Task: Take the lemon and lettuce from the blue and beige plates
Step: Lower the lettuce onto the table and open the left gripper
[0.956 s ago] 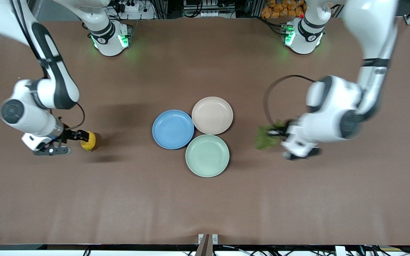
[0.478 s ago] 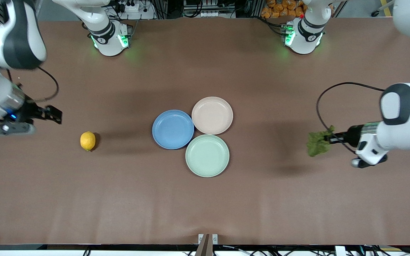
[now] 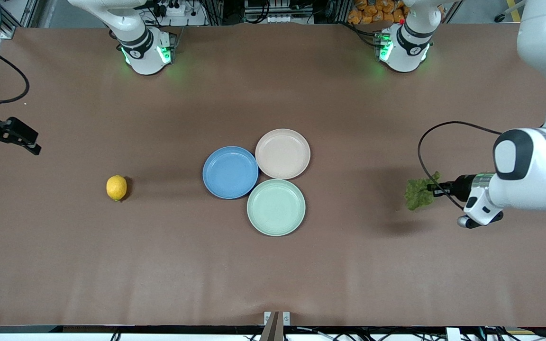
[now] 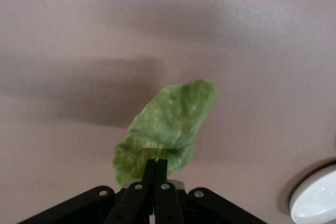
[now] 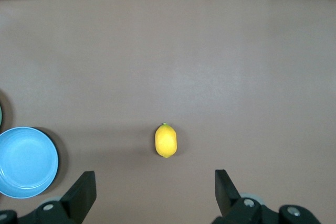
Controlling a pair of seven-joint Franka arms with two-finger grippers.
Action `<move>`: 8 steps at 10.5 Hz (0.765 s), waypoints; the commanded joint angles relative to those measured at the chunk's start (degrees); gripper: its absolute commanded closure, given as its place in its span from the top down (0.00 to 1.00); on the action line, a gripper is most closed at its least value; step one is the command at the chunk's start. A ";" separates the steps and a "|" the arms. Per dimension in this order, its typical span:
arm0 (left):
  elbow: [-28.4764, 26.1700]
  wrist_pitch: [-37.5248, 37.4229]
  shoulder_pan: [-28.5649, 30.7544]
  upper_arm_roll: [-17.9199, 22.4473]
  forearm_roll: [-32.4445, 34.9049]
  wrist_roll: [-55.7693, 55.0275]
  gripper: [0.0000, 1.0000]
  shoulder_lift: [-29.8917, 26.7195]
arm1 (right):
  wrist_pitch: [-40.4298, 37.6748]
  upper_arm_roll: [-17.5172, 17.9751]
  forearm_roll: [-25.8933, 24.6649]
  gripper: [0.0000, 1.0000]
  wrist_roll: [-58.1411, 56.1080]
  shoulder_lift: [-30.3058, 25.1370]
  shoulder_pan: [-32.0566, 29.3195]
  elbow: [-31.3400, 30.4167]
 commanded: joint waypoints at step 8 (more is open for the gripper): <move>0.66 0.65 -0.59 -0.32 1.53 0.01 1.00 2.58 | -8.67 1.12 1.11 1.00 -0.20 1.36 1.67 7.80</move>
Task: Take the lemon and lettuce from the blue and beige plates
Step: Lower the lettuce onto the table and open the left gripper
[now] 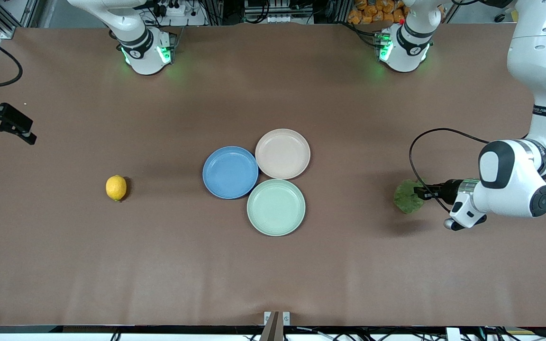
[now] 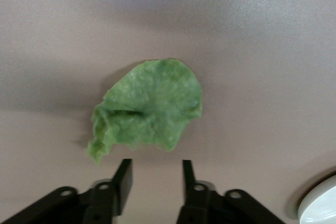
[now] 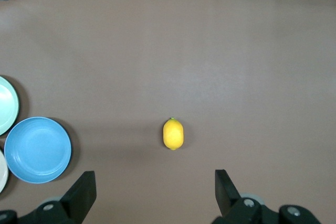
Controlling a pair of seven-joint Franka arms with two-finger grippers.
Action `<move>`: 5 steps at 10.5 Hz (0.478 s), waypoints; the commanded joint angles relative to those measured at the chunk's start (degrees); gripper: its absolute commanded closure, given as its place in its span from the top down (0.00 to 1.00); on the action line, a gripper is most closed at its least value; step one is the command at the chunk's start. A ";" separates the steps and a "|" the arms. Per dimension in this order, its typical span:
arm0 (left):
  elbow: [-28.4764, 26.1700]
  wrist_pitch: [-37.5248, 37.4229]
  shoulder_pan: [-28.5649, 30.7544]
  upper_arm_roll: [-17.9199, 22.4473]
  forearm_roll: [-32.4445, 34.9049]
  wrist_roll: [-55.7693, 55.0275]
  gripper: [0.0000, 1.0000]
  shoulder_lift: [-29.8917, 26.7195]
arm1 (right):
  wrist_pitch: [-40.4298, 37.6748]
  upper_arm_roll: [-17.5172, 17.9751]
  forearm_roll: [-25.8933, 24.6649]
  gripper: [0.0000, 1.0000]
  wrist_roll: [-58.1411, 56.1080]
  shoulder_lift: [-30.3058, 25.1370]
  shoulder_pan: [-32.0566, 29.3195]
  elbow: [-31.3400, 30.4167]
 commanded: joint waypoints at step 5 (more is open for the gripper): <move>2.25 -0.64 -0.04 -0.36 5.61 -0.16 1.00 -7.98 | -6.87 0.10 0.04 1.00 -0.27 3.44 1.22 3.81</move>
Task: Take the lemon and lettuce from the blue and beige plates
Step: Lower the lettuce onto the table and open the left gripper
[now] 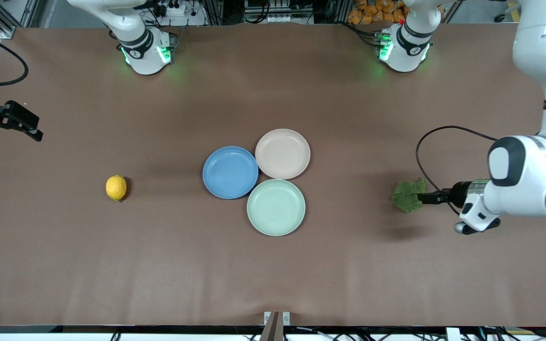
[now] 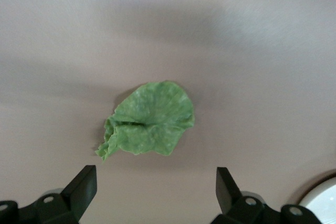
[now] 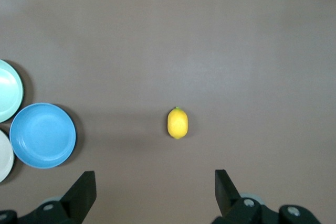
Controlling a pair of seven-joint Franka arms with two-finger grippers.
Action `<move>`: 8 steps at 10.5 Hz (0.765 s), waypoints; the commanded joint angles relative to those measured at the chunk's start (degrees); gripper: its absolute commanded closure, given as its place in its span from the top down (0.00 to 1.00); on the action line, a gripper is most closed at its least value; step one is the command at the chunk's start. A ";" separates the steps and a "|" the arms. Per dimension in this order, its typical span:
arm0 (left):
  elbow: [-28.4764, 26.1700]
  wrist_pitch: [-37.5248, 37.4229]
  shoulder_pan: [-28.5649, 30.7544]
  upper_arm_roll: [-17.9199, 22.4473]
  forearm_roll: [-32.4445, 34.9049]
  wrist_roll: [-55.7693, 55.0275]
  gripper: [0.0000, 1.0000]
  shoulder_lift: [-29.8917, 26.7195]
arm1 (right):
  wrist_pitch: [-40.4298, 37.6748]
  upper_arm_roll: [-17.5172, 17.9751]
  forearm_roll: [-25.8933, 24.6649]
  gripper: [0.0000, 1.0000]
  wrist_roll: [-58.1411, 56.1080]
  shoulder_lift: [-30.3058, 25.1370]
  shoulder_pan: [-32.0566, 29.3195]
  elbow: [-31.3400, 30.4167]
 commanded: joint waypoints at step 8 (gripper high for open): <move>6.85 -9.81 0.25 -0.43 8.17 -0.07 1.00 -16.59 | -4.04 -0.37 -2.05 1.00 -0.30 0.88 -0.28 0.79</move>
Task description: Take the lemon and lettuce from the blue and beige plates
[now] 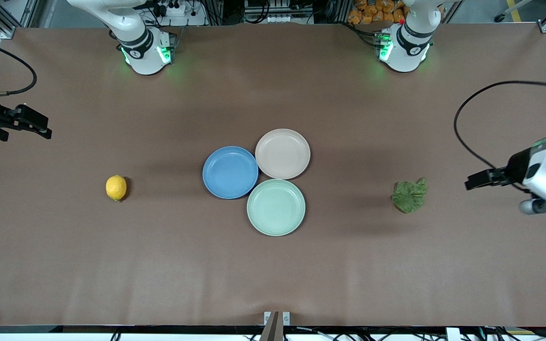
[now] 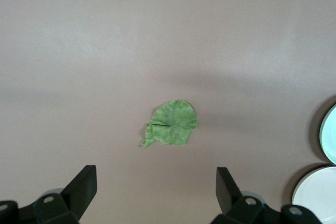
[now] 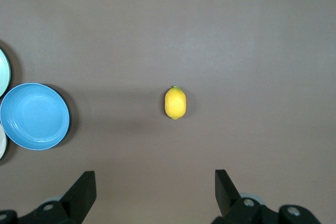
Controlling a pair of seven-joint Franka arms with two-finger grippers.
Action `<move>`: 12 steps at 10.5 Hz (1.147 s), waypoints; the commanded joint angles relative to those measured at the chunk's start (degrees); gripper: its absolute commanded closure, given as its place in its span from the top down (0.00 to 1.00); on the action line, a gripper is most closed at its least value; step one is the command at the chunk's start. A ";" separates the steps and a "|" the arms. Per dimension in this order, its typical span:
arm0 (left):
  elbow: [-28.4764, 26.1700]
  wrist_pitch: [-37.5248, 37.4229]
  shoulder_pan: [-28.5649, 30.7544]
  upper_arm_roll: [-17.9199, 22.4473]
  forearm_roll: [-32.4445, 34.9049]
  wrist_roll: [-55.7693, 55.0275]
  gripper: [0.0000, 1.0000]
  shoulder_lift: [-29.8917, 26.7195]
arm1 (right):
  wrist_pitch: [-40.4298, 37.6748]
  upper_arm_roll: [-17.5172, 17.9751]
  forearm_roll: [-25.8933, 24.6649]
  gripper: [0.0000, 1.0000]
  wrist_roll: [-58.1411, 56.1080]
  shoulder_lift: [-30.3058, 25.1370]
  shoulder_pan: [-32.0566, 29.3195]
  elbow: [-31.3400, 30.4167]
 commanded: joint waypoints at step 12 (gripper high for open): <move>9.01 -14.44 0.66 -0.50 4.05 -0.87 1.00 -7.62 | -8.39 -0.34 -0.96 1.00 -0.12 -1.66 -0.33 2.74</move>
